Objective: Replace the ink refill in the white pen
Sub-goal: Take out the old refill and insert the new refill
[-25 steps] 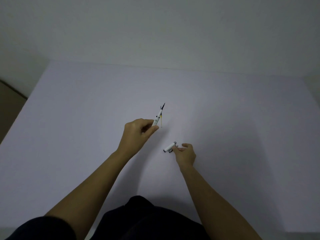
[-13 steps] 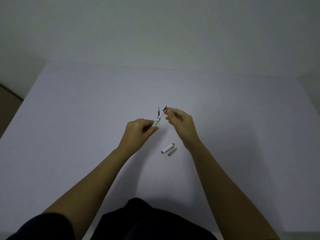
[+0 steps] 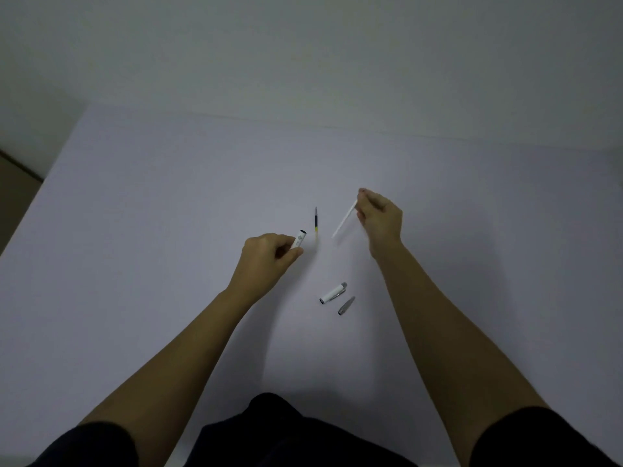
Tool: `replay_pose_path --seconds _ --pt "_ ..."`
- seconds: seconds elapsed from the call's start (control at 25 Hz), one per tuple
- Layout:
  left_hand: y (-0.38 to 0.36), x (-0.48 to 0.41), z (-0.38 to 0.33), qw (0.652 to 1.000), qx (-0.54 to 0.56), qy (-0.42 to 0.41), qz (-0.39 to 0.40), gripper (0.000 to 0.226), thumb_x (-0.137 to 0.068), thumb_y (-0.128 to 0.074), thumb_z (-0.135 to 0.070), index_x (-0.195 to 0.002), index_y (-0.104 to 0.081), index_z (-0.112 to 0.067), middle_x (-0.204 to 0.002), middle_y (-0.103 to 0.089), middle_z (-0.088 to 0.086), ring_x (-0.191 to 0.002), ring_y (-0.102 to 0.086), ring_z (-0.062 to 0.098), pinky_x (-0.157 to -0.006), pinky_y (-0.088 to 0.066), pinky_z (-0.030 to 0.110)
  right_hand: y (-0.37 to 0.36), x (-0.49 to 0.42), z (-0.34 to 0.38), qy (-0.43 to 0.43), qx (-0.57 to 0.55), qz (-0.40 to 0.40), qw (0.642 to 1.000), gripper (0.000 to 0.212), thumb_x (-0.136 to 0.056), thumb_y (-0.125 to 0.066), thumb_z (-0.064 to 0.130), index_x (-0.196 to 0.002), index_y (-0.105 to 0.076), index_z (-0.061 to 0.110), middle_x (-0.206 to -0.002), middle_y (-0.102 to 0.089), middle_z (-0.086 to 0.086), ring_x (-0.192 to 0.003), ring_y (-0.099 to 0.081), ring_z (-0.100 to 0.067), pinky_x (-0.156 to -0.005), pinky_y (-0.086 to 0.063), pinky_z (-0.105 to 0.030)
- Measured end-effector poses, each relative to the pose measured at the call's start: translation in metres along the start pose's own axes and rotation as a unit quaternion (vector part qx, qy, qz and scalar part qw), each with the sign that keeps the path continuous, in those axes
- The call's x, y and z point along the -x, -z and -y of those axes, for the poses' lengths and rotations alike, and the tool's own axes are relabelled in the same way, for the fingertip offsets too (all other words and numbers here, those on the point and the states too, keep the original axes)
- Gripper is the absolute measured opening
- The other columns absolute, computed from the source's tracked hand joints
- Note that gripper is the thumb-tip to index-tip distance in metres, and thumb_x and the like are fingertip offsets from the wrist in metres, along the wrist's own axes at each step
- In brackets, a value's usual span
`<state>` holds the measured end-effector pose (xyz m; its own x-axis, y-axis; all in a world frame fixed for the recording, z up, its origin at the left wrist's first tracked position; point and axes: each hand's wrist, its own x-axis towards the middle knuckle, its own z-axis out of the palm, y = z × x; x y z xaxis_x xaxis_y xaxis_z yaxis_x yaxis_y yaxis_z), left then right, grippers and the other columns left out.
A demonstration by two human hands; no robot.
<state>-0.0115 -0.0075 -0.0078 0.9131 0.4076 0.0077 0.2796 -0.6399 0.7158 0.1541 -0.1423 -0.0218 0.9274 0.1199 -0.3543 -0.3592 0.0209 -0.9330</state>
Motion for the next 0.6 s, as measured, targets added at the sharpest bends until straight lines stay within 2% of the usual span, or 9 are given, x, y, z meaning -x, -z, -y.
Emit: replay_pose_path --seconds 0.08,0.2,0.4,0.6 --pt "0.001 -0.012 0.002 1.0 0.02 0.01 -0.011 0.029 -0.086 -0.063 -0.024 -0.075 -0.064 0.002 -0.063 -0.064 0.023 -0.061 -0.059 0.036 -0.064 -0.051 0.047 -0.002 -0.01 -0.018 0.012 0.136 -0.011 0.991 0.022 -0.082 -0.069 0.014 -0.102 -0.069 0.004 -0.093 -0.072 -0.014 -0.078 -0.065 -0.015 -0.082 -0.055 -0.031" --pt "-0.002 -0.032 0.008 0.999 0.034 0.024 -0.019 0.027 -0.085 -0.063 -0.026 -0.076 -0.066 0.0 -0.062 -0.064 0.02 -0.06 -0.06 0.033 -0.063 -0.052 0.046 -0.014 -0.026 -0.037 0.028 0.263 -0.013 0.964 0.02 -0.078 -0.072 0.017 -0.094 -0.071 0.006 -0.091 -0.073 -0.015 -0.083 -0.068 -0.023 -0.081 -0.052 -0.026" --pt "-0.007 -0.051 0.02 0.998 0.036 0.039 -0.018 0.019 -0.085 -0.065 -0.024 -0.081 -0.071 -0.007 -0.062 -0.068 0.013 -0.059 -0.063 0.027 -0.063 -0.055 0.043 -0.036 -0.047 -0.052 0.041 0.338 0.0 0.94 0.018 -0.079 -0.071 0.014 -0.091 -0.069 0.002 -0.092 -0.073 -0.018 -0.088 -0.067 -0.027 -0.074 -0.045 -0.021" --pt "-0.008 -0.061 0.027 0.997 0.036 0.062 -0.015 0.017 -0.085 -0.065 -0.023 -0.077 -0.07 -0.009 -0.06 -0.066 0.009 -0.057 -0.061 0.024 -0.061 -0.049 0.032 -0.045 -0.052 -0.057 0.059 0.375 0.008 0.925 0.017 -0.08 -0.07 0.015 -0.088 -0.067 0.0 -0.09 -0.071 -0.017 -0.078 -0.063 -0.022 -0.066 -0.041 -0.021"
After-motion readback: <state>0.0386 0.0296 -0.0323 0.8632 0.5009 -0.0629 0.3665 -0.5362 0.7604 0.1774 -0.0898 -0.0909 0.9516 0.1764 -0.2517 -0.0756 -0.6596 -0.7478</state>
